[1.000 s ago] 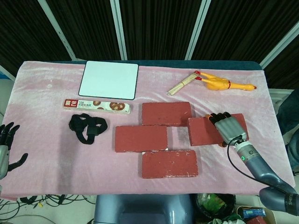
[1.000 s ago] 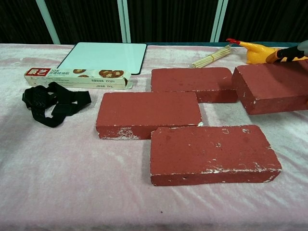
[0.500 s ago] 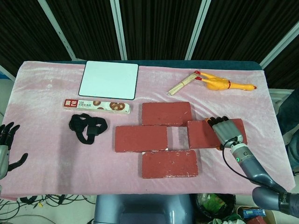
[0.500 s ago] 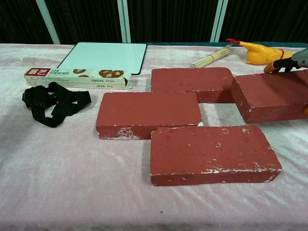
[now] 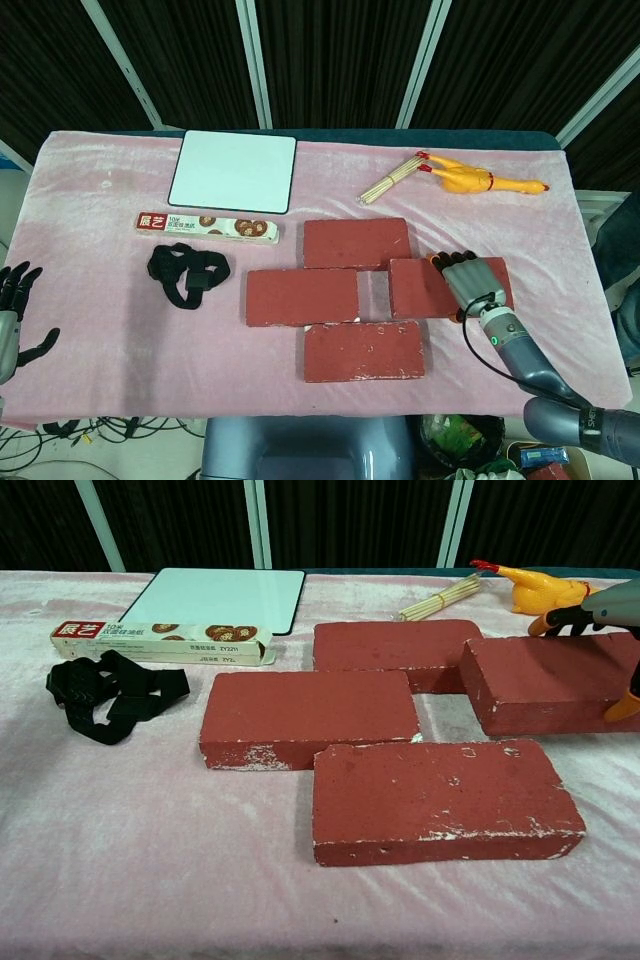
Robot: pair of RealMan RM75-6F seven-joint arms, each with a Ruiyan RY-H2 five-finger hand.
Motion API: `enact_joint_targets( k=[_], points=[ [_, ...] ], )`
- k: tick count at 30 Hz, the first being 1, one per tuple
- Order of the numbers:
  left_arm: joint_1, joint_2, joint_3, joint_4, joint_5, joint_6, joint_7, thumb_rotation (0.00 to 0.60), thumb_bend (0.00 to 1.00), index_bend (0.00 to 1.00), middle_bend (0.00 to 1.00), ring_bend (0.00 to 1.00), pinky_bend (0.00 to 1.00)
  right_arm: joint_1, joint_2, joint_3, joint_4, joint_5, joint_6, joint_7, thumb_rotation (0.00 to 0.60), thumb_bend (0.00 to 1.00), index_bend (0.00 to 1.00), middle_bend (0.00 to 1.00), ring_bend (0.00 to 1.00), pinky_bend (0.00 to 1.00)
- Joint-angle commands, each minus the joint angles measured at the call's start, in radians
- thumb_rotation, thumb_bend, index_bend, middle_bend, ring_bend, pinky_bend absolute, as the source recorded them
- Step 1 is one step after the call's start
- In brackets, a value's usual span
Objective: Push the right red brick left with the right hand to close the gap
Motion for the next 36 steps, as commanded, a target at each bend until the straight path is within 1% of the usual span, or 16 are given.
enact_joint_targets(
  k=[1,13,36],
  points=[
    [0.0,0.0,0.0,0.0,0.0,-0.001,0.0,0.6,0.24,0.11,0.06,0.0,0.0,0.005,-0.009,-0.001,0.005,-0.002,0.003,-0.002,0.6,0.26,0.17,0.31,0.33,0.16],
    [-0.001,0.0,-0.001,-0.001,-0.002,-0.002,0.002,0.6,0.24,0.11,0.06,0.0,0.0,0.024,-0.022,-0.011,0.001,-0.005,0.002,-0.009,0.6,0.26,0.17,0.31,0.33,0.16],
    [-0.002,0.001,-0.002,-0.003,-0.004,-0.004,0.002,0.6,0.24,0.11,0.06,0.0,0.0,0.069,-0.043,-0.007,-0.033,0.066,0.016,-0.045,0.6,0.26,0.18,0.31,0.33,0.16]
  ],
)
